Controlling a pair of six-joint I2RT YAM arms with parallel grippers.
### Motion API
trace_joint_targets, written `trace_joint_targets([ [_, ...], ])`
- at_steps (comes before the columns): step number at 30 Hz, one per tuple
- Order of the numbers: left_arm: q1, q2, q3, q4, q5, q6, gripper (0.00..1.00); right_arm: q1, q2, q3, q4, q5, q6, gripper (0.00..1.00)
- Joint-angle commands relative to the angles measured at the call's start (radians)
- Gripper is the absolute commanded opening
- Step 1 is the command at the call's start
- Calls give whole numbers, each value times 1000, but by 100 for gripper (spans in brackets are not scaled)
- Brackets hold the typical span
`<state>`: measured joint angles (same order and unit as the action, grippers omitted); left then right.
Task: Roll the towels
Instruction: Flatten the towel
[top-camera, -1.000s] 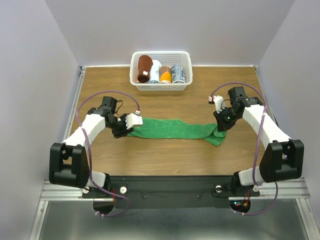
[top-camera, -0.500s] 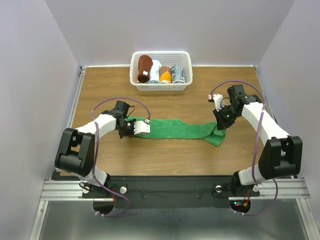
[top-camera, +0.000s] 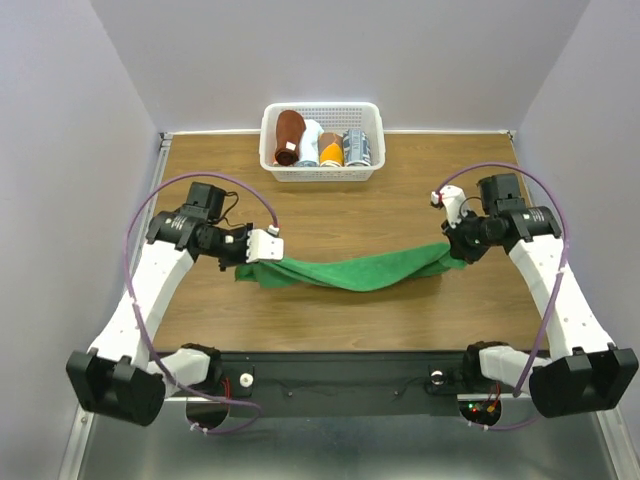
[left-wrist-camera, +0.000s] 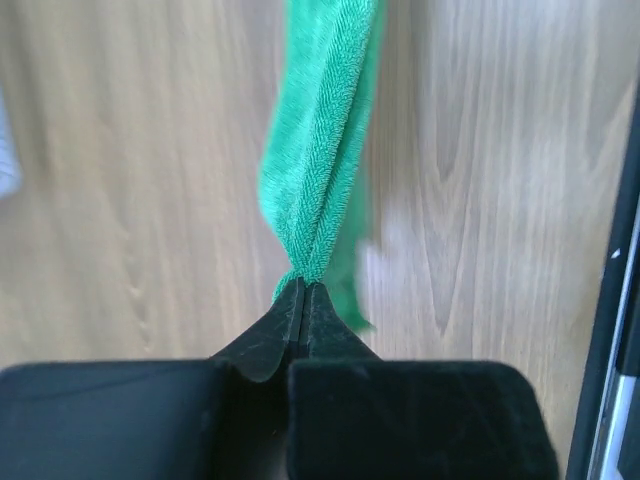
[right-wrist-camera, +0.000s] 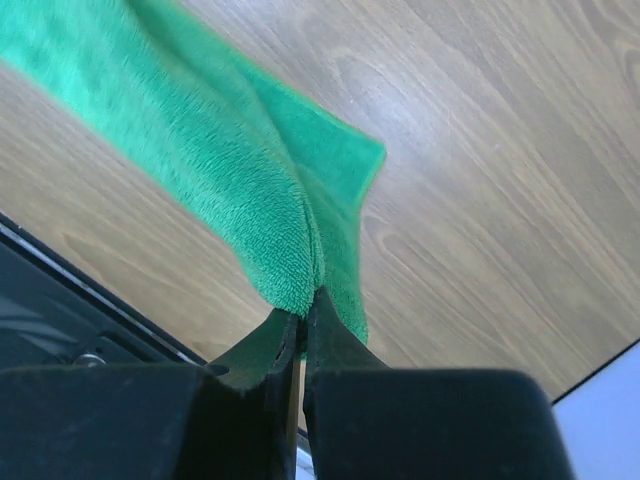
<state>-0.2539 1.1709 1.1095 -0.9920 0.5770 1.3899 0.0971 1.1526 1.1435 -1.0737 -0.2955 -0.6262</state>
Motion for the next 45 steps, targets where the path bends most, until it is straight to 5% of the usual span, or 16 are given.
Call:
trace_joint_targets([
  [1,2,-2,47,-123,132,-63,0,-8,31,71,-49,1,-49,1],
  [8,220,395,139,107,280,-392,0,-8,440,132,95,12,-38,1],
  [14,341,581,144,420,183,-638,0,-7,630,248,181,-19,23,1],
  [17,341,587,150,409,170,-589,23,-7,680,269,185,-47,39,0],
  [18,341,576,153,385,176,-512,41,-8,697,280,184,-53,43,0],
  [22,343,475,97,242,158,-242,64,-7,725,282,185,-65,52,3],
  [31,256,228,-189,240,-31,57,57,-8,753,306,189,-83,95,25],
  [38,39,217,-304,345,-92,-41,45,-10,728,308,187,-42,129,51],
  [45,-8,317,-332,400,-143,-100,41,-34,664,312,178,-33,171,50],
])
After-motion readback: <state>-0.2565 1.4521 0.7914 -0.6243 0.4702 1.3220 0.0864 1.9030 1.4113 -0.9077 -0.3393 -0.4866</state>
